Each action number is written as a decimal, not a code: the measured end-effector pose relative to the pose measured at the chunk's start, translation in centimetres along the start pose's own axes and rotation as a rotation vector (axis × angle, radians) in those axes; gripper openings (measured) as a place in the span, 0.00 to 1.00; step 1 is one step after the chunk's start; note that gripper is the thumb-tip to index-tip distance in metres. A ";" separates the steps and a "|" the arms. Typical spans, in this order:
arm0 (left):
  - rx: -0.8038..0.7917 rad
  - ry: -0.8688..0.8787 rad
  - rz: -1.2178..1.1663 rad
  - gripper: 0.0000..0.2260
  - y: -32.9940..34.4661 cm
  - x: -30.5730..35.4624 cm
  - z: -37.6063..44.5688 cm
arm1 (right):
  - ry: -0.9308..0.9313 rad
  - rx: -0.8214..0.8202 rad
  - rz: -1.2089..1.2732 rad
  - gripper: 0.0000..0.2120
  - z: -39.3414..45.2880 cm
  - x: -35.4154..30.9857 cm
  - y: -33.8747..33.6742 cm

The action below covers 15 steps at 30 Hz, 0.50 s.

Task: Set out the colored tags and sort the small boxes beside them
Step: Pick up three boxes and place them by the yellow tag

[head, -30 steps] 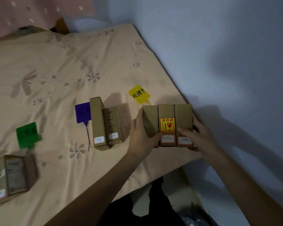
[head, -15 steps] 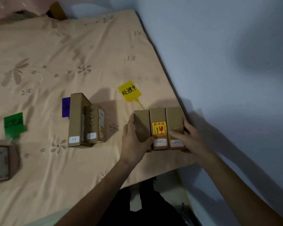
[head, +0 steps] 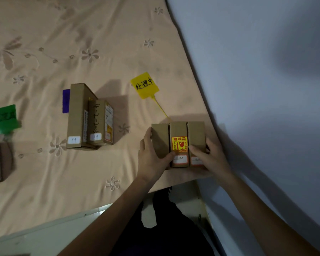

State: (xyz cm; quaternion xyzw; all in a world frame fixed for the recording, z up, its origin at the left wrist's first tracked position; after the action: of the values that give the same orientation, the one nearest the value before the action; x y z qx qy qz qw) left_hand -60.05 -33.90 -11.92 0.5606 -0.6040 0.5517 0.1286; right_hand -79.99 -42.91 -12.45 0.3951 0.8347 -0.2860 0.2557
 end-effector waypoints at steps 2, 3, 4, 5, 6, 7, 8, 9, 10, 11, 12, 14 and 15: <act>0.007 -0.003 -0.009 0.50 -0.1 0.2 0.0 | -0.009 0.006 -0.022 0.24 0.2 0.0 0.1; 0.011 -0.004 -0.018 0.50 0.0 0.3 0.1 | -0.016 0.014 -0.035 0.24 0.3 -0.2 0.0; 0.016 -0.005 -0.030 0.50 0.1 0.5 0.1 | -0.022 0.027 -0.054 0.24 0.3 -0.4 -0.1; 0.021 -0.003 -0.045 0.49 0.3 0.7 0.0 | -0.033 0.038 -0.072 0.22 0.4 -0.7 -0.4; 0.025 0.000 -0.054 0.49 0.5 0.9 0.0 | -0.045 0.045 -0.087 0.21 0.5 -1.1 -0.7; 0.029 0.003 -0.058 0.49 0.8 1.1 0.0 | -0.048 0.047 -0.098 0.22 0.6 -1.5 -0.9; 0.031 0.001 -0.063 0.49 1.0 1.2 0.0 | -0.038 0.041 -0.097 0.22 0.6 -2.0 -1.0; 0.035 -0.006 -0.075 0.49 1.2 1.2 0.0 | -0.025 0.030 -0.089 0.22 0.7 -2.2 -1.1; 0.039 -0.016 -0.090 0.49 1.2 1.2 0.1 | -0.014 0.019 -0.083 0.21 1.0 -2.1 -1.1; 0.039 -0.023 -0.101 0.49 1.1 1.1 0.2 | 0.001 0.007 -0.081 0.20 1.1 -2.1 -1.1; 0.028 -0.026 -0.108 0.49 1.0 1.0 0.3 | 0.021 -0.001 -0.068 0.19 1.1 -2.2 -1.2; 0.000 -0.019 -0.117 0.47 0.4 0.8 0.6 | 0.054 0.010 -0.072 0.17 1.1 -2.2 -1.8; -0.004 -0.026 -0.115 0.45 -0.2 0.6 0.7 | 0.050 0.029 -0.094 0.21 1.0 -2.5 -2.1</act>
State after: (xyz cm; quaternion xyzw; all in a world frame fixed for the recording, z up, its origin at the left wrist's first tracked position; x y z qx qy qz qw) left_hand -59.80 -34.74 -11.62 0.6012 -0.5736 0.5349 0.1531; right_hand -80.09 -45.94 -10.96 0.3663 0.8543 -0.2996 0.2153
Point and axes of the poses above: each hand's wrist, its own z-axis towards the middle knuckle, its own y-axis out of the palm, x = y × z, the point moved 8 cm from there along z, towards the middle knuckle, and after that the axes turned 7 degrees about y, right-handed, at the moved point
